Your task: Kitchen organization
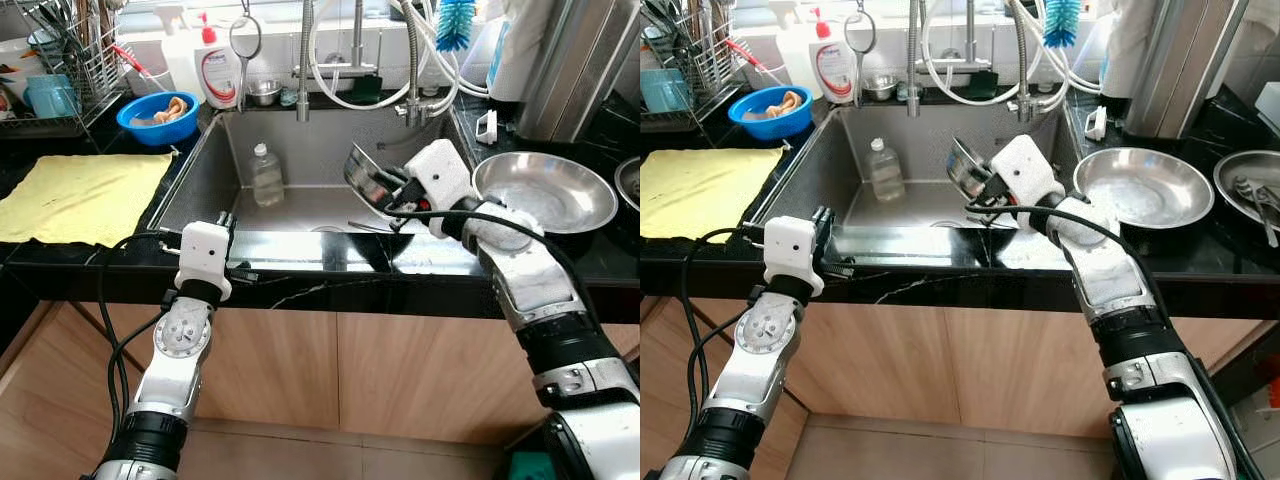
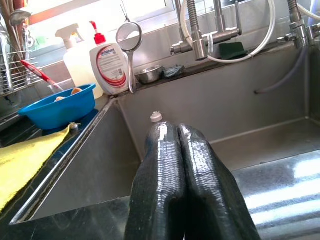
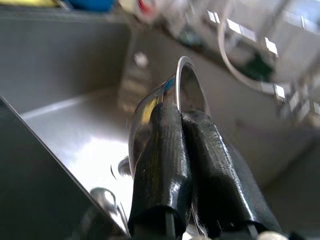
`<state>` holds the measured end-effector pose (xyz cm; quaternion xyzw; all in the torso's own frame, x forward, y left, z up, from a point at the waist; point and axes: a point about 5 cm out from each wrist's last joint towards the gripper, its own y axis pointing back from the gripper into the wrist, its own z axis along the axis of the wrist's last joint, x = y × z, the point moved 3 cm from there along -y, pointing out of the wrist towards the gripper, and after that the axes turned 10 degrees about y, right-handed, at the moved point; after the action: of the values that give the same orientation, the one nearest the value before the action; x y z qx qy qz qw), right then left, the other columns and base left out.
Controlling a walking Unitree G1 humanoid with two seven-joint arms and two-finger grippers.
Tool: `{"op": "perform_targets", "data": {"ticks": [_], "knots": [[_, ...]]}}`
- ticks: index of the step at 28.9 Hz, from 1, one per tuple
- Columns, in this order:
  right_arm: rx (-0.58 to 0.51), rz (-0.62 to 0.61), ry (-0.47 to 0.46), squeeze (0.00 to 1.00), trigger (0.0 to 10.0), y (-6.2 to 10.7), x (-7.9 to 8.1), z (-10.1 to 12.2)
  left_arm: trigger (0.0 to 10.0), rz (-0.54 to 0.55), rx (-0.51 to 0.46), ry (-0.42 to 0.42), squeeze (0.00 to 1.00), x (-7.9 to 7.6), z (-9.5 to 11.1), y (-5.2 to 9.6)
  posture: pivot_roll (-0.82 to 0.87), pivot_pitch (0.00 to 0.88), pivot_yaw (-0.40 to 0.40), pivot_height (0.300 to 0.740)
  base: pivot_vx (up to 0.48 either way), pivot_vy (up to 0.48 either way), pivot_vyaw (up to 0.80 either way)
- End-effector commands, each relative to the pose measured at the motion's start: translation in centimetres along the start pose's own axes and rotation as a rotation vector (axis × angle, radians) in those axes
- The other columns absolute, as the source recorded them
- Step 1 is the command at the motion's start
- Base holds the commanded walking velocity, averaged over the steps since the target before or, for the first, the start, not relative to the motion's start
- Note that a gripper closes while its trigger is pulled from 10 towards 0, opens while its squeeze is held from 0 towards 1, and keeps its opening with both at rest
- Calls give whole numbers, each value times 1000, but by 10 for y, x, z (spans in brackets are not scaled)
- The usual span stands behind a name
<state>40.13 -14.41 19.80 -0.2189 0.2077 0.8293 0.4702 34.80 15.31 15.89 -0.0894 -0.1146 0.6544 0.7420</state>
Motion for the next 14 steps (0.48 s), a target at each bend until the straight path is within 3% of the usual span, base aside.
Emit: {"op": "perform_targets", "data": {"ticks": [1,14], "knots": [[-12,-20,-13,0,10000,-1,-4,4,10000,7,-12,-14,0,2,4,-1,-194,0,54,731,0,0,0],[51,-137,-34,0,10000,-1,-19,-5,10000,7,-6,-8,0,0,3,1,-200,0,55,731,0,0,0]]}}
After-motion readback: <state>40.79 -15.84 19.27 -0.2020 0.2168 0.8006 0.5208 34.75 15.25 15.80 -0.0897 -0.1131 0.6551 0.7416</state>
